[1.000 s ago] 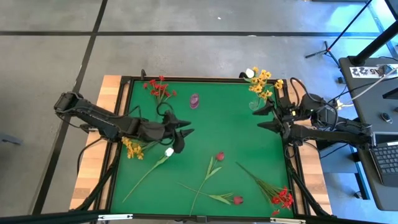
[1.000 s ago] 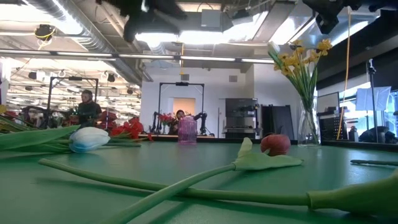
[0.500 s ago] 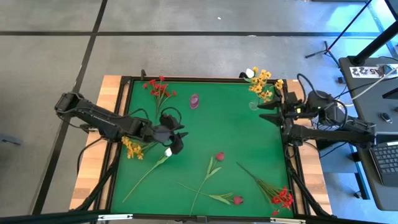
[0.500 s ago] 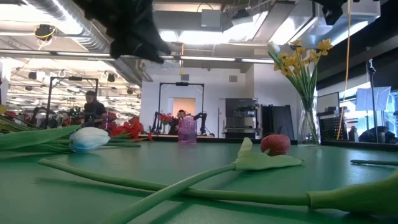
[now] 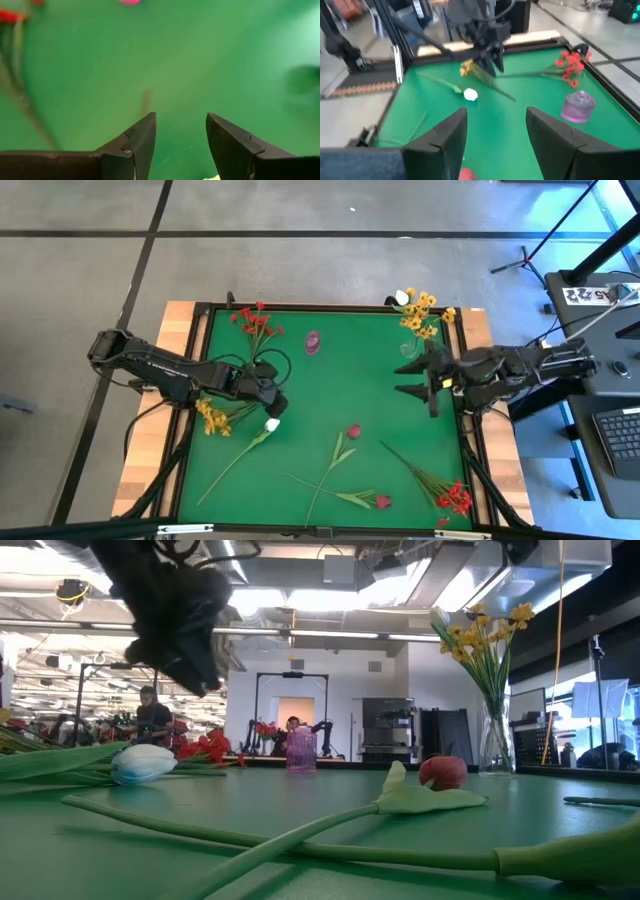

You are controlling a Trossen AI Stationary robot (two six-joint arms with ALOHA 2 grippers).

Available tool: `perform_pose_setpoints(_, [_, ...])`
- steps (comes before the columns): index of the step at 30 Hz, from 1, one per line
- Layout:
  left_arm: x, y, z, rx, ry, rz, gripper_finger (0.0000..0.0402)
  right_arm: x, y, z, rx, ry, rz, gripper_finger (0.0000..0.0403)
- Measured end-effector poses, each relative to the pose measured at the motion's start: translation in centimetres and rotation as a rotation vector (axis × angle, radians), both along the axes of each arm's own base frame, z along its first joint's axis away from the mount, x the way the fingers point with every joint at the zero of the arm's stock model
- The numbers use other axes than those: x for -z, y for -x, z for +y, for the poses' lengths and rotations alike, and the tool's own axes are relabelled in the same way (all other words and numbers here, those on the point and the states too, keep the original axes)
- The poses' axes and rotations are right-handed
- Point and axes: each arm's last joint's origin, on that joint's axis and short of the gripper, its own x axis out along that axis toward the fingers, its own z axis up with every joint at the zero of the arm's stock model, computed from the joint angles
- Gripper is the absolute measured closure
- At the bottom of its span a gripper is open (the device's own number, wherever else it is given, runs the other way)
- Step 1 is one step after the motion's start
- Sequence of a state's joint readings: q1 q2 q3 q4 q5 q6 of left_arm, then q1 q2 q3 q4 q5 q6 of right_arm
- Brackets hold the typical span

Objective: Sort flowers into vase by color
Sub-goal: Put the top red flowers into the pink vase

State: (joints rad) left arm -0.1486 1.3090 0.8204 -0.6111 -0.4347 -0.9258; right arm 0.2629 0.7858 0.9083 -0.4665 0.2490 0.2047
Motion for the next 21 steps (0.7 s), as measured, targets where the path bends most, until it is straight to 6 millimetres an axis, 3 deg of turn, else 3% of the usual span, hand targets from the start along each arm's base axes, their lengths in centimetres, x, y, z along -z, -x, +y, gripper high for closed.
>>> perform_pose_setpoints(4, [0.4, 0.9, 0.3, -0.08, -0.023, 0.07, 0.0234, -0.3, -0.9, 1.6, -0.001, 0.013, 0.086, 0.0201])
perform_pose_setpoints(10, [0.7, 2.1, 1.9, -0.239, -0.067, 0.161, 0.0234, 1.0, -1.8, 3.8, -0.048, 0.01, 0.208, 0.0201])
perform_pose_setpoints(14, [0.7, 2.2, 3.1, -0.292, -0.063, 0.175, 0.0234, 1.8, -1.2, 5.1, -0.114, 0.002, 0.291, 0.0201])
perform_pose_setpoints(21, [0.7, 2.6, 6.4, -0.399, -0.047, 0.207, 0.0234, 2.5, 0.6, 6.5, -0.05, 0.036, 0.338, 0.0201])
